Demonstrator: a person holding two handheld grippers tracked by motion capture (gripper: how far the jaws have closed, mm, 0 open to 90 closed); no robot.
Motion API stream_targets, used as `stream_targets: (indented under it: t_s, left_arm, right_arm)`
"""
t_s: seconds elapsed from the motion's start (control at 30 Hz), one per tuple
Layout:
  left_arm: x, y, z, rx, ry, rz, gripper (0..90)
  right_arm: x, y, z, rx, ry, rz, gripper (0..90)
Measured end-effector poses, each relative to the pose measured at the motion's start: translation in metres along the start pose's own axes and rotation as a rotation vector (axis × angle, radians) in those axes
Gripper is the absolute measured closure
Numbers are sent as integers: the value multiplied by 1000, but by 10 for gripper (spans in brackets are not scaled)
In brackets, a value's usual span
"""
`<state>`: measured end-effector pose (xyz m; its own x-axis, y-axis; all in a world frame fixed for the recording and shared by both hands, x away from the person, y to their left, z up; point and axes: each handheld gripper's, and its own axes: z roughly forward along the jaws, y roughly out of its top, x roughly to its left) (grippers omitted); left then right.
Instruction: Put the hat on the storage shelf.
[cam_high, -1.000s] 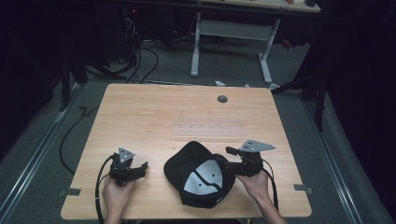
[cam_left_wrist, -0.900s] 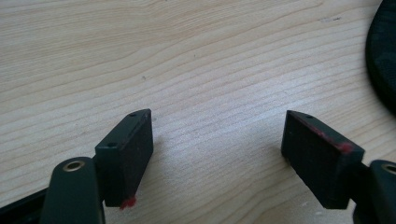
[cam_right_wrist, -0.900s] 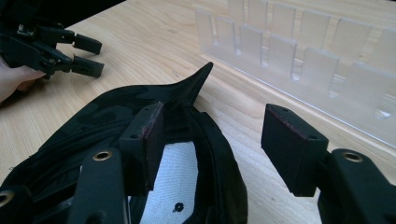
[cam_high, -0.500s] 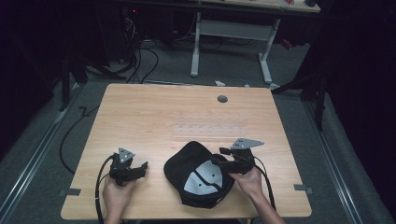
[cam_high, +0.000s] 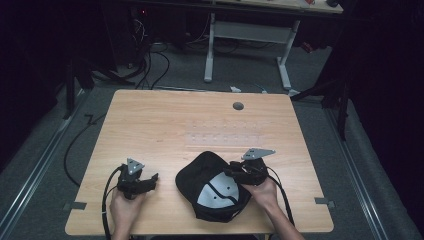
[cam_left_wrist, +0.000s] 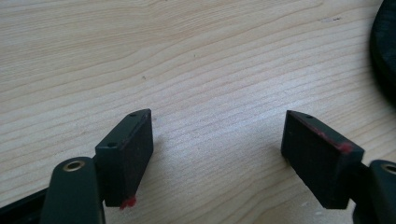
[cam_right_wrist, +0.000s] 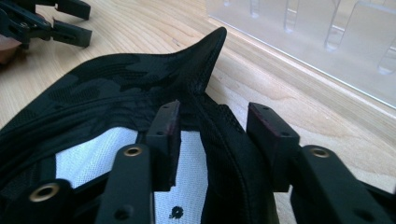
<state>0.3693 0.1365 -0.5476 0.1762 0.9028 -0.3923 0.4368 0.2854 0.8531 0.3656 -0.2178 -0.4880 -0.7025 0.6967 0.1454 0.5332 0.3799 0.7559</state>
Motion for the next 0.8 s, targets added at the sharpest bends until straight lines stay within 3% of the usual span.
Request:
stream_targets:
  t_s: [0.33, 0.8]
  left_arm:
    - [0, 0, 0, -1, 1, -1, 254]
    - [-1, 0, 0, 2, -4, 0, 258]
  right_arm:
    - [-2, -3, -2, 14, -9, -12, 709]
    - [-4, -8, -9, 0, 3, -13, 795]
